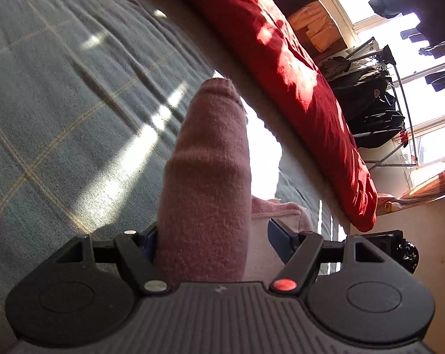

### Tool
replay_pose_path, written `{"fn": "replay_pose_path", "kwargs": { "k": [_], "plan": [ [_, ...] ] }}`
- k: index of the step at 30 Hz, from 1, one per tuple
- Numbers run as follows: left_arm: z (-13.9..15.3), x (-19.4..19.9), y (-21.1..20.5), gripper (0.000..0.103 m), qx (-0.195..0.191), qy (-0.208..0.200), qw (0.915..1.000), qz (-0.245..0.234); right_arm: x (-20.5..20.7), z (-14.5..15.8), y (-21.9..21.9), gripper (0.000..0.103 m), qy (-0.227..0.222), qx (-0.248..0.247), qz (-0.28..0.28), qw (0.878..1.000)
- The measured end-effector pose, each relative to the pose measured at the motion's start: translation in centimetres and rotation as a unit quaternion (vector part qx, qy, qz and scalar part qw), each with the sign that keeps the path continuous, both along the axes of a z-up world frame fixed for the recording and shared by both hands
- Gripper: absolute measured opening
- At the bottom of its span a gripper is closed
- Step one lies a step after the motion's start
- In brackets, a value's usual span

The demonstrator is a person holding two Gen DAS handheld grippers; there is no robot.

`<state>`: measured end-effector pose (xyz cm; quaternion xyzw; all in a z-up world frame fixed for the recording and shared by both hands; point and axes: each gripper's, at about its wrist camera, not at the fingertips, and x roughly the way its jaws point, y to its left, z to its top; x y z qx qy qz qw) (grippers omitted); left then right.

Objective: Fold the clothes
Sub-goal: 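Lower the folded pink-and-white sweater onto the blanket with both grippers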

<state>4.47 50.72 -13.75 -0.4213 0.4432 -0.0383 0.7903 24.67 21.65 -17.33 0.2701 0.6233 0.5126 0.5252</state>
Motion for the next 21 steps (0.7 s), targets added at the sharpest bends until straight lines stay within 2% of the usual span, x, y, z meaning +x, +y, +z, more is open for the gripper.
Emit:
{"fn": "replay_pose_path", "kwargs": {
  "k": [5,13,21],
  "plan": [
    [-0.7,1.9,3.5,0.072,-0.003,0.023,0.9996,-0.014,0.7,0.5,3.8,0.103,-0.004,-0.01,0.002,1.0],
    [-2.8,4.4,7.5,0.072,-0.013,0.037,0.9987,-0.033,-0.2,-0.6,8.4,0.103,-0.022,-0.046,0.007,0.999],
    [-6.1,3.9,10.0,0.072,-0.03,0.057,0.9975,-0.029,-3.2,-1.9,11.5,0.103,-0.036,-0.079,0.034,0.996]
  ]
}}
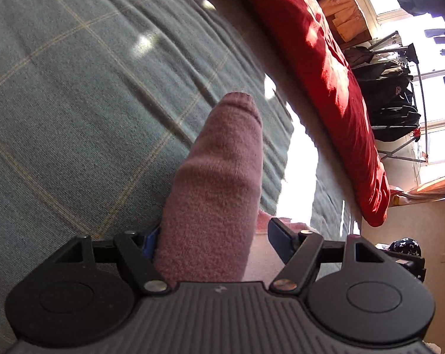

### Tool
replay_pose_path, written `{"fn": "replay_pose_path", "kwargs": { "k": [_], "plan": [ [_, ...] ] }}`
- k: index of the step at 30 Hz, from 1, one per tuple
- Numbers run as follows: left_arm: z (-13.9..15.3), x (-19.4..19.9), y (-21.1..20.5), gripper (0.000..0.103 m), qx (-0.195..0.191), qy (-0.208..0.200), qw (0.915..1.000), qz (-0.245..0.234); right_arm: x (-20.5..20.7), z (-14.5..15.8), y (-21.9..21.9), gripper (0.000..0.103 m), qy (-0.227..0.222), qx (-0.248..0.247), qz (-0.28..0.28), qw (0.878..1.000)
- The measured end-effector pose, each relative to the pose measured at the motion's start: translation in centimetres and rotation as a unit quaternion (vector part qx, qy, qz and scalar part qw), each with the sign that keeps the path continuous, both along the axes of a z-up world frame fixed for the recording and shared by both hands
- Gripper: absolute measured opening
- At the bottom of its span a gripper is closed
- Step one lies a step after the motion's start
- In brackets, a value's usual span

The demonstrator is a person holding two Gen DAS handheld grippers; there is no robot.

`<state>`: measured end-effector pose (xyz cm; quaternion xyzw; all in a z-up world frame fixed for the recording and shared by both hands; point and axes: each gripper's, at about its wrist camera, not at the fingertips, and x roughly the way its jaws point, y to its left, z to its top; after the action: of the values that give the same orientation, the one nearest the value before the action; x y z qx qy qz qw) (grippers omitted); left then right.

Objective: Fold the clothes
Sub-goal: 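Lower the folded pink-and-white sweater onto the blanket with both grippers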

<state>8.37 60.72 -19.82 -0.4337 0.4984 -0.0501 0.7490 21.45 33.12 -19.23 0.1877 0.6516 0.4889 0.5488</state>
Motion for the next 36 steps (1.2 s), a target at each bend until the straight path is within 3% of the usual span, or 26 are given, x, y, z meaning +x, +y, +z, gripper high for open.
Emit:
{"fn": "replay_pose_path", "kwargs": {
  "k": [4,9,13,18,21,24,26,29,32,36],
  "plan": [
    [-1.7,-0.8,1.2,0.072,-0.012,0.007,0.9998,0.016,-1.5,0.0,3.0,0.103,-0.015,-0.017,0.023,0.999],
    [-2.5,-1.5,2.9,0.072,-0.001,0.016,0.9988,0.047,-3.0,-0.4,2.4,0.103,-0.041,-0.064,0.027,0.997],
    [-0.5,-2.2,4.1,0.072,0.06,0.022,0.9957,0.067,-4.6,-0.1,1.1,0.103,-0.093,-0.123,0.033,0.988],
    [4.3,-3.3,1.9,0.074,0.111,-0.036,0.9927,0.031,-6.8,3.5,-4.0,0.103,-0.231,-0.178,0.027,0.956],
    [4.8,-3.5,-0.9,0.075,0.108,-0.064,0.9921,-0.009,-7.5,6.3,-6.0,0.103,-0.351,-0.148,0.034,0.924],
    [3.2,-3.4,-3.7,0.075,0.116,-0.069,0.9895,-0.052,-7.6,6.4,-4.0,0.103,-0.422,-0.103,0.08,0.897],
    [1.5,-3.4,-4.8,0.075,0.129,-0.063,0.9878,-0.062,-7.8,5.0,-2.7,0.103,-0.443,-0.093,0.12,0.884],
    [-0.6,-3.1,-5.3,0.075,0.148,-0.072,0.984,-0.067,-7.9,1.5,-1.4,0.103,-0.459,-0.123,0.158,0.866],
    [-0.9,-2.2,-5.2,0.075,0.151,-0.079,0.9833,-0.063,-7.2,-0.5,-0.9,0.103,-0.453,-0.132,0.165,0.866],
    [-0.3,-1.7,-5.1,0.074,0.153,-0.071,0.9832,-0.07,-6.8,0.4,-0.4,0.103,-0.45,-0.139,0.162,0.867]
  ]
}}
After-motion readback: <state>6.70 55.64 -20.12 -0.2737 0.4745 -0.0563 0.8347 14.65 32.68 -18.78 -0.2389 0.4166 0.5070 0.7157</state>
